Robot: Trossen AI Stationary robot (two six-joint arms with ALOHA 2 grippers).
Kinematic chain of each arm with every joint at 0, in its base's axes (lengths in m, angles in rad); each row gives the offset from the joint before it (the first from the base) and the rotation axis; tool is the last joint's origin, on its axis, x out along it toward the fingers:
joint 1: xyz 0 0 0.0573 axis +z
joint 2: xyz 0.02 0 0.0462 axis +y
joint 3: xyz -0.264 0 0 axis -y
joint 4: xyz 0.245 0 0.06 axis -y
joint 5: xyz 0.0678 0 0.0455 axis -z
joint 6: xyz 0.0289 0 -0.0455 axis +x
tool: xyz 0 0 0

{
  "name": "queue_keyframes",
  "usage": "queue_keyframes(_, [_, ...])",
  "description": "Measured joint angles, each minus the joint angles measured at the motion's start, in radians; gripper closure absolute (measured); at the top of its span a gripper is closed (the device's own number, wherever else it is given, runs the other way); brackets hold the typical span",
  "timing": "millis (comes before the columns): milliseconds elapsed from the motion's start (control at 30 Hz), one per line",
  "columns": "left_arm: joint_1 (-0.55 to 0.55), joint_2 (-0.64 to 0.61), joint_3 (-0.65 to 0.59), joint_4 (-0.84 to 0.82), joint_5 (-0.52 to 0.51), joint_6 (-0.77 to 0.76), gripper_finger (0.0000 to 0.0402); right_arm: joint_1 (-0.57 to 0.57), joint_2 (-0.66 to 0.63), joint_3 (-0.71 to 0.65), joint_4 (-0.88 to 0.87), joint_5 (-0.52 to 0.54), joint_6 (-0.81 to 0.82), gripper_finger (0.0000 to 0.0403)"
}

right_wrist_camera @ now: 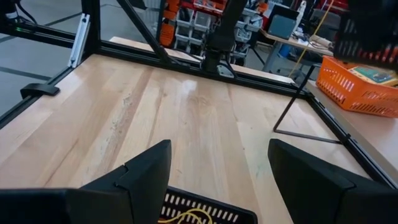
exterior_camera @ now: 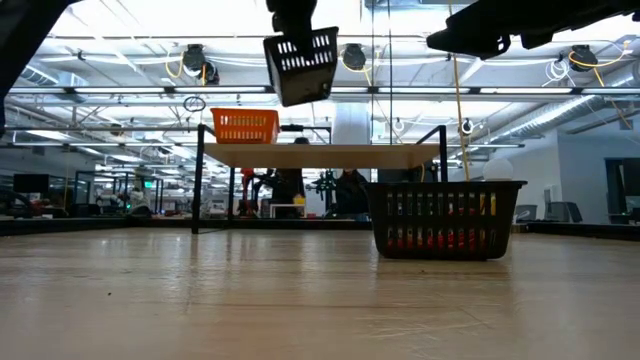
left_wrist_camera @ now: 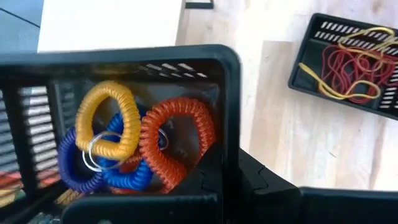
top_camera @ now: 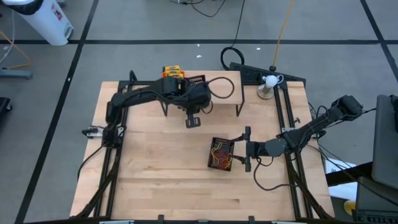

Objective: Pick & Place Office Desk Supplies
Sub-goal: Put the left black bin on the shelf

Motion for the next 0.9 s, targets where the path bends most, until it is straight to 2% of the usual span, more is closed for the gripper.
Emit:
queue_keyframes(600, [0.013,0.011,-0.001,0.097,0.0,0.08,0.0401,-0.026,0.0,0.0,-0.003,-0.004,-0.023,0.0145])
queue_keyframes(900, [0.029,0.095,-0.002,0.109,0.018,0.134,0.0402,-0.025,0.0,0.0,0.002,-0.004,-0.022,0.0145])
